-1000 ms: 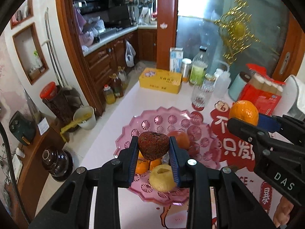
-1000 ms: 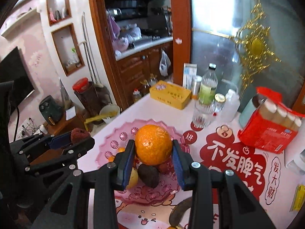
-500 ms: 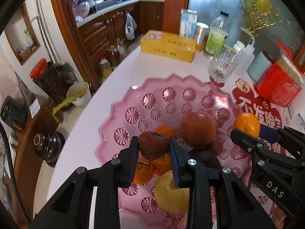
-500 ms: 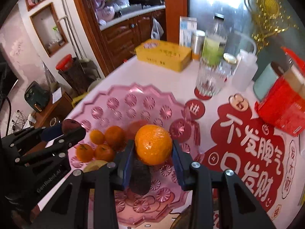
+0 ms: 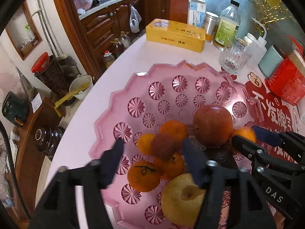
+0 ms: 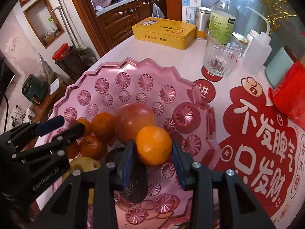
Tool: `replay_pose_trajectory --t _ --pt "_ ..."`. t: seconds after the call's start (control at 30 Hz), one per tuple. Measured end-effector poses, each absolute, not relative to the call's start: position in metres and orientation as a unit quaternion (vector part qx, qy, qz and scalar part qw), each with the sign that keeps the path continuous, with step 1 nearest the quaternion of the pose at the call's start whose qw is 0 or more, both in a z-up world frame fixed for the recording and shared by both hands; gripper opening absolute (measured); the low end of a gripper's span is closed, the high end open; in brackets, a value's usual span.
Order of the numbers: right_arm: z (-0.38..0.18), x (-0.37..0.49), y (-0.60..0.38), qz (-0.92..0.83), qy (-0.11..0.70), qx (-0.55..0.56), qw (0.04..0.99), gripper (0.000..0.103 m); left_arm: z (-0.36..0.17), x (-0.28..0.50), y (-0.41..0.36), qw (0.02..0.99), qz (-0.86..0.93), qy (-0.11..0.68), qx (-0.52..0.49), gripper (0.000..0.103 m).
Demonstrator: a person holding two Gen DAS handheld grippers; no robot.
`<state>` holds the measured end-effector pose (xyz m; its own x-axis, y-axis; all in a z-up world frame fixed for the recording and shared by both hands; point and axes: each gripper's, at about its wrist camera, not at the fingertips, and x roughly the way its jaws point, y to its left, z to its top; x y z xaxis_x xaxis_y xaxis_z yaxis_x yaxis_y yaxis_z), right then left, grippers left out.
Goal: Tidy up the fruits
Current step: 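Open both grippers to drop the lychee and orange into the bowl, then move both grippers back toward the dark banana and last orange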
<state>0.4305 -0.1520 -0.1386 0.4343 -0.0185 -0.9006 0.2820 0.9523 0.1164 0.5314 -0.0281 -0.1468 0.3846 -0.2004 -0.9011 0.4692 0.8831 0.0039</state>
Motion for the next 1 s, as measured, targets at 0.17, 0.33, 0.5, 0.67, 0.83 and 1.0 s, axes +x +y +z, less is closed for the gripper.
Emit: replay_pose_trajectory --t 0.17,0.33,0.5,0.67,0.83,1.0 --pt "-0.128 0.424 -0.152 -0.088 0.509 0.131 0.846 0.050 -0.138 0.525 -0.025 0.826 -0.200 0.511 0.126 0.078" --pt "-0.115 0.415 -0.149 -0.086 0.496 0.124 0.855 0.050 -0.124 0.516 -0.018 0.832 -0.195 0.504 0.123 0.082" --pt "-0.099 0.404 -0.142 -0.080 0.485 0.120 0.863 0.050 -0.107 0.504 -0.011 0.837 -0.194 0.497 0.119 0.084" --pt "-0.081 0.392 -0.132 -0.077 0.473 0.113 0.870 0.050 -0.086 0.488 0.001 0.844 -0.190 0.489 0.116 0.085" --pt "-0.064 0.378 -0.122 -0.074 0.461 0.110 0.877 0.050 -0.064 0.470 0.013 0.851 -0.186 0.478 0.113 0.086" --pt "-0.045 0.358 -0.112 -0.070 0.448 0.108 0.885 0.050 -0.039 0.447 0.027 0.861 -0.179 0.461 0.116 0.087"
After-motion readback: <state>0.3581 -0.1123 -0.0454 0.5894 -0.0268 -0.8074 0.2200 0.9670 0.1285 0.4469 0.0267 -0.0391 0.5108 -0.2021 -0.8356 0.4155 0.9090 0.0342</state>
